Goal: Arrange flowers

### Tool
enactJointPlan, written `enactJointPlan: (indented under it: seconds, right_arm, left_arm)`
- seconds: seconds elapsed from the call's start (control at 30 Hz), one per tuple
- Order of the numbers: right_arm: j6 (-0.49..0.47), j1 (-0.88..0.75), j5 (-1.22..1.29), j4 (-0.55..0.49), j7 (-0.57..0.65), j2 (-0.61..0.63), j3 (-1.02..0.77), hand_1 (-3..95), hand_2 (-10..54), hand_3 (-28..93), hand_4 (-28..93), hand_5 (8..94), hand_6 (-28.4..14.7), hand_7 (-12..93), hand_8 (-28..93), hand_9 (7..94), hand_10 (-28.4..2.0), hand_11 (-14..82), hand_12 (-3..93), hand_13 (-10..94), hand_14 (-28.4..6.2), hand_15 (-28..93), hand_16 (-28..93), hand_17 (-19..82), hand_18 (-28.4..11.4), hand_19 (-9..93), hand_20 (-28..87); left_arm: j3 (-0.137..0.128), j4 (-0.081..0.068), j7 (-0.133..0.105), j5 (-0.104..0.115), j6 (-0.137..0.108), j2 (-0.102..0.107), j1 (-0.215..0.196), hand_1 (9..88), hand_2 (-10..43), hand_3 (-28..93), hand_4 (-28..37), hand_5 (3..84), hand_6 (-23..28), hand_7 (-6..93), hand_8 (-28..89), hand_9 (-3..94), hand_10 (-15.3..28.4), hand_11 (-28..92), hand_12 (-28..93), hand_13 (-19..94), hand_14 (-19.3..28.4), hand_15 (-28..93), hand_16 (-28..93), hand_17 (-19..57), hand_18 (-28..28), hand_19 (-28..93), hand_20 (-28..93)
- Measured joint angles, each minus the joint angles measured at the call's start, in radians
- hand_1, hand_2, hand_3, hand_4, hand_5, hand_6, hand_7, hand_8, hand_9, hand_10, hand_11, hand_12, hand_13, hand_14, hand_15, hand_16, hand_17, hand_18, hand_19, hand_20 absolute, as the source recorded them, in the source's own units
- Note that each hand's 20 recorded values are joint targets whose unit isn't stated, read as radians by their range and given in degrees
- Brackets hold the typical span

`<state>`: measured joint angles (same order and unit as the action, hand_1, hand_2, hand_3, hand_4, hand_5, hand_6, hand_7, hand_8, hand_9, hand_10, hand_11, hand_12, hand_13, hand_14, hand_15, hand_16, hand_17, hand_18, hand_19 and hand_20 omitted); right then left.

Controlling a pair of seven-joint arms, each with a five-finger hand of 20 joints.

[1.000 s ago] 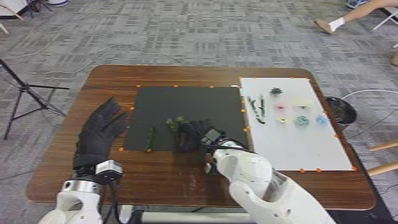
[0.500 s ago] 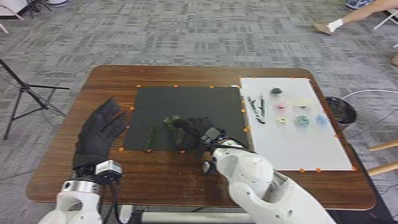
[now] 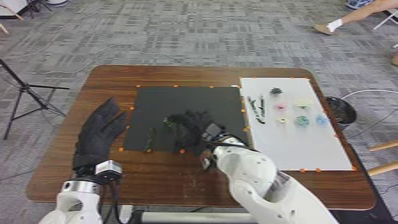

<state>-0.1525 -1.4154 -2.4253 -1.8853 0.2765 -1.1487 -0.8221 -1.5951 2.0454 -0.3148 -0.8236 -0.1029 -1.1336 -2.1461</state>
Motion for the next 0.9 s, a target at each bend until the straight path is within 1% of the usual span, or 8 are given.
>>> enactJointPlan:
  seconds: [0.1,0.13,0.2,0.3,0.4,0.5,0.6,0.9]
  right_arm:
    - [0.065,-0.002,-0.001,-0.020,0.033,0.018,-0.047,25.7,-9.4,72,-28,42.1,-5.9,21,-11,54.0,-14.2,32.6,24.7,50,-14.4,77,29,24,-23.0,85,57]
    - [0.088,-0.003,0.000,-0.025,0.044,0.026,-0.071,36.5,-9.5,54,-28,46.4,-5.5,26,-11,57.6,-13.9,37.7,26.0,53,-13.4,77,31,26,-22.3,87,56]
    - [0.125,-0.003,-0.001,-0.027,0.061,0.047,-0.125,48.9,-9.5,27,-24,51.8,-4.5,32,-13,60.9,-13.7,43.4,28.1,56,-12.6,78,33,28,-21.6,89,55]
    - [0.134,-0.001,-0.023,-0.019,0.104,0.089,-0.203,54.4,-9.5,-4,-10,58.9,-2.7,43,-15,65.9,-13.2,51.7,32.8,61,-11.9,79,36,31,-20.8,92,55]
    - [0.129,0.019,-0.083,0.019,0.170,0.135,-0.238,55.8,-9.5,-21,-4,62.2,-1.7,48,-15,68.8,-12.4,56.2,36.3,64,-11.3,81,38,33,-19.8,93,58]
    - [0.118,0.053,-0.135,0.091,0.202,0.163,-0.237,56.3,-9.3,-28,-9,63.7,-1.7,49,-15,69.6,-12.0,57.9,38.2,64,-10.9,81,40,34,-18.7,93,60]
    - [0.085,0.091,-0.159,0.168,0.203,0.167,-0.228,53.2,-9.1,-28,-4,63.8,-1.9,50,-15,69.8,-12.0,57.7,39.4,65,-11.4,81,41,35,-20.1,93,60]
    - [-0.045,0.113,-0.183,0.232,0.201,0.180,-0.216,44.3,-9.4,-14,-5,63.5,-2.1,48,-15,69.7,-12.7,56.6,40.0,65,-12.1,81,41,35,-21.4,93,60]
  left_arm:
    - [-0.005,0.005,-0.001,0.000,-0.001,-0.004,-0.007,23.8,-3.6,67,-28.1,26.2,1.6,21.1,-11,24.2,11.0,14,17,21,14.1,19,5,-12.1,21.1,45,6]
    - [-0.007,0.007,-0.001,0.000,-0.002,-0.004,-0.011,23.8,-3.6,67,-28.1,26.2,1.6,21.0,-11,24.3,11.0,14,17,21,14.1,19,5,-12.1,21.1,45,6]
    - [-0.009,0.010,-0.002,0.000,-0.004,-0.005,-0.017,23.8,-3.6,67,-28.1,26.2,1.6,21.0,-11,24.3,11.0,14,17,21,14.1,19,5,-12.1,21.1,45,6]
    - [-0.012,0.013,-0.003,0.000,-0.010,-0.006,-0.025,24.0,-3.4,68,-28.1,26.2,1.6,21.0,-11,24.4,11.0,14,17,21,14.1,19,5,-12.1,21.1,45,6]
    - [-0.015,0.015,-0.003,0.000,-0.017,-0.006,-0.030,24.1,-2.9,67,-27.8,26.2,1.6,21.1,-11,24.4,11.0,14,17,21,14.2,19,5,-12.1,21.1,45,6]
    - [-0.016,0.016,-0.004,0.000,-0.021,-0.007,-0.033,24.2,-2.8,67,-27.6,26.3,1.6,21.1,-11,24.3,11.0,14,17,21,14.1,19,5,-12.1,21.1,45,6]
    - [-0.016,0.016,-0.004,0.000,-0.023,-0.007,-0.033,24.2,-3.0,67,-27.3,26.2,1.6,21.1,-11,24.3,10.9,14,17,21,14.2,19,5,-12.1,21.1,45,6]
    - [-0.018,0.017,-0.003,-0.001,-0.023,-0.009,-0.034,24.5,-3.2,67,-27.1,26.2,1.6,21.1,-11,24.4,11.0,15,17,22,14.0,19,5,-12.1,21.1,45,6]
